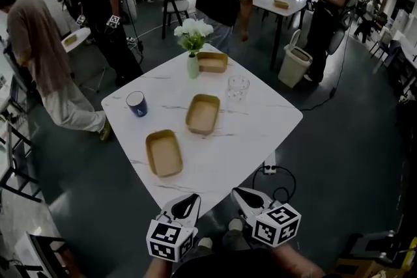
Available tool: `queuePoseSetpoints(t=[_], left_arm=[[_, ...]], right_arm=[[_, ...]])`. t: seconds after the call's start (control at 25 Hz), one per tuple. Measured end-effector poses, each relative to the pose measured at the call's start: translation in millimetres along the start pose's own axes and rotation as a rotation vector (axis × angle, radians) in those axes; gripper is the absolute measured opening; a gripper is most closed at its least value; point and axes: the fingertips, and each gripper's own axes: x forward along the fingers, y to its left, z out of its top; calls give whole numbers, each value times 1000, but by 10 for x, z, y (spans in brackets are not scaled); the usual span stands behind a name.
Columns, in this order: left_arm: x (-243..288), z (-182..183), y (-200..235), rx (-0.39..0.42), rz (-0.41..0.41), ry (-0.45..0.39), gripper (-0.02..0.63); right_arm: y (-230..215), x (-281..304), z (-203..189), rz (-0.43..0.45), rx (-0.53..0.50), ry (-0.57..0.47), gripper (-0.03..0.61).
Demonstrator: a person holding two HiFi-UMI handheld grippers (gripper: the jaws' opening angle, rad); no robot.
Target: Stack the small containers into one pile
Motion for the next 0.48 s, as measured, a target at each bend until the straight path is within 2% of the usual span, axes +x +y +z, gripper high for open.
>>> queuePoseSetpoints(t=[0.24,0.48], left_arm=[[340,106,-84,-17,41,2,11],[539,144,-4,-44,160,7,35]], right_arm=[[-268,53,140,70,-23,31,-3],[-525,67,205,126,-46,77,-3]])
